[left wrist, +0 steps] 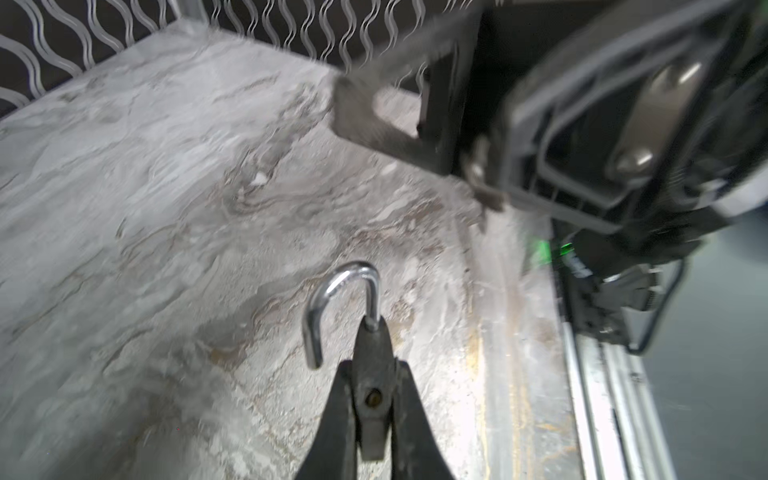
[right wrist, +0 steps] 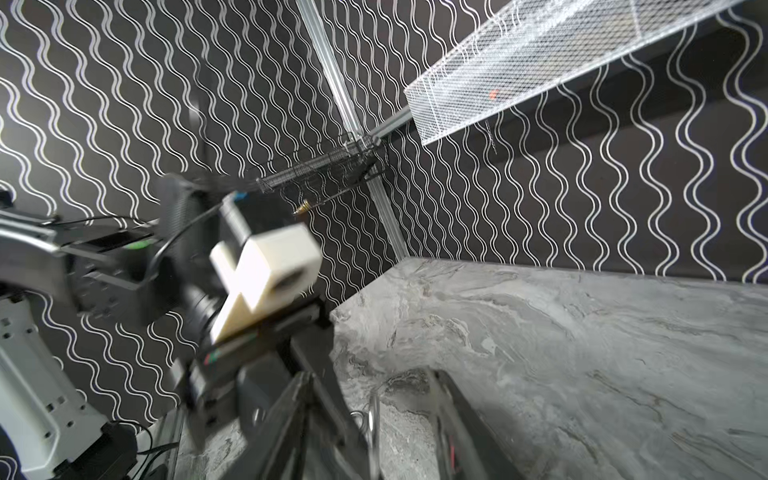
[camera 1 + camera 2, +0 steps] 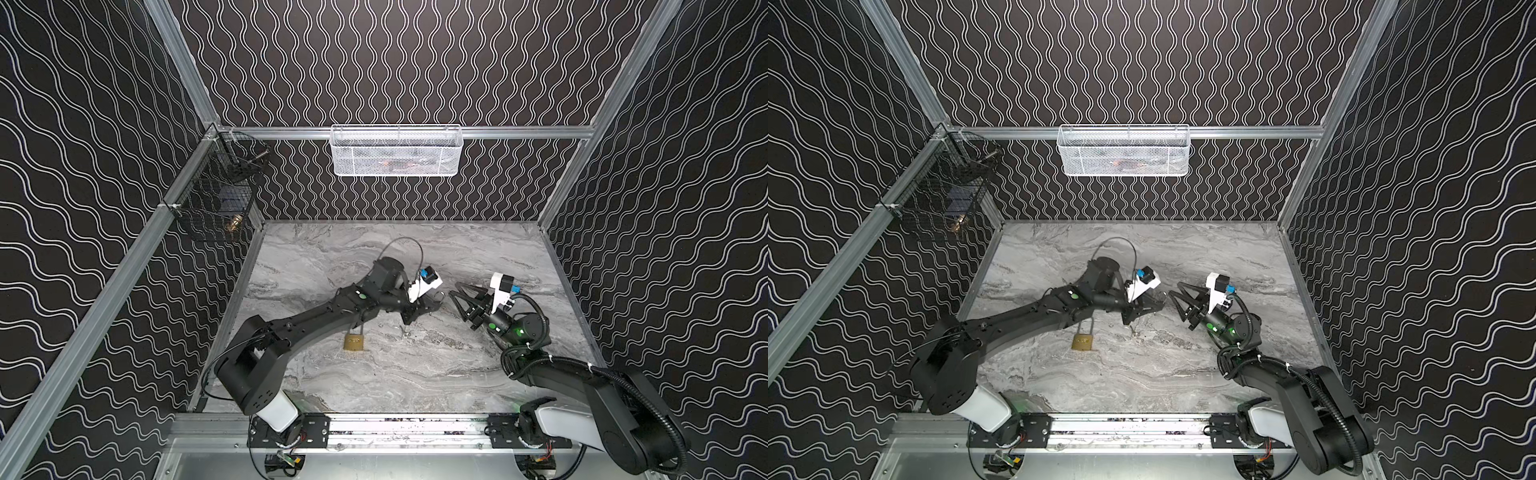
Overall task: Unlock with the key
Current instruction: 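Release the shackle and reposition the right gripper beside the padlock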
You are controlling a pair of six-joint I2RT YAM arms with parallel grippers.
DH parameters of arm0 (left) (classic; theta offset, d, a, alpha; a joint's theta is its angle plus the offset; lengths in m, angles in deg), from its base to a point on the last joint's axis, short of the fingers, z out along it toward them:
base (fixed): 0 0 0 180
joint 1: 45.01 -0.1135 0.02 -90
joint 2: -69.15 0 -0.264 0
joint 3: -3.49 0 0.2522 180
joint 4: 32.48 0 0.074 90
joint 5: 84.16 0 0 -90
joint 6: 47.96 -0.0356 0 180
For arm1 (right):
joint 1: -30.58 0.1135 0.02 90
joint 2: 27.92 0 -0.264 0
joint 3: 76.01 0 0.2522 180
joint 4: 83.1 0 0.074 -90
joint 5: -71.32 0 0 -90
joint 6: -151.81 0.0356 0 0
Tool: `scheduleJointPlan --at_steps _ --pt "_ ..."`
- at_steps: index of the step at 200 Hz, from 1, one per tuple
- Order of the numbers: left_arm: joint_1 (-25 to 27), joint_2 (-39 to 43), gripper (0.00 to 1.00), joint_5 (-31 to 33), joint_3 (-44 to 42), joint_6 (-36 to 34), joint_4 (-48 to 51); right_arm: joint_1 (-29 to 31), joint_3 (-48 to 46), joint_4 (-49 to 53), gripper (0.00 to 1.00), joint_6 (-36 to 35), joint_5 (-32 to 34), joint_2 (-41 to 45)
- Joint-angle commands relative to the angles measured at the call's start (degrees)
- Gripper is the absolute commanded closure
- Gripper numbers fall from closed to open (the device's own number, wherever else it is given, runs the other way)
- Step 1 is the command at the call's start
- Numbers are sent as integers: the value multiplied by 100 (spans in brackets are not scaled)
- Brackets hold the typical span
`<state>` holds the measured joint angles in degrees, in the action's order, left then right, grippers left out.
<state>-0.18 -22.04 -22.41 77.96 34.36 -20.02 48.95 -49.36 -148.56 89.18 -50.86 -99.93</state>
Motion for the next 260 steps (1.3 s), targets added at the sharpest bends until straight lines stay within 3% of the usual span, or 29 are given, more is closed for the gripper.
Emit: scheduleJointPlan --at_steps 1,33,94,161,185,225,260 --pt "172 53 100 1524 -143 67 -254 51 110 31 50 27 72 -230" --pt "246 210 100 1946 -374 248 -605 227 382 977 52 -320 412 -198" --pt "444 351 100 2329 -548 214 -810 1190 1014 2530 53 -1200 1439 -300" --pt "782 632 100 3071 -792 -207 -995 1451 1425 3613 54 -1192 2866 -406" --pt "1093 565 100 3716 -823 -558 -977 1459 1480 3794 54 -1131 3080 -402" --pt "1732 296 100 5537 -833 -1010 -1006 1468 1577 4019 50 -1112 3218 -454" --pt "1730 344 100 5752 -809 -839 -912 1461 1474 3963 46 -1096 3323 -339"
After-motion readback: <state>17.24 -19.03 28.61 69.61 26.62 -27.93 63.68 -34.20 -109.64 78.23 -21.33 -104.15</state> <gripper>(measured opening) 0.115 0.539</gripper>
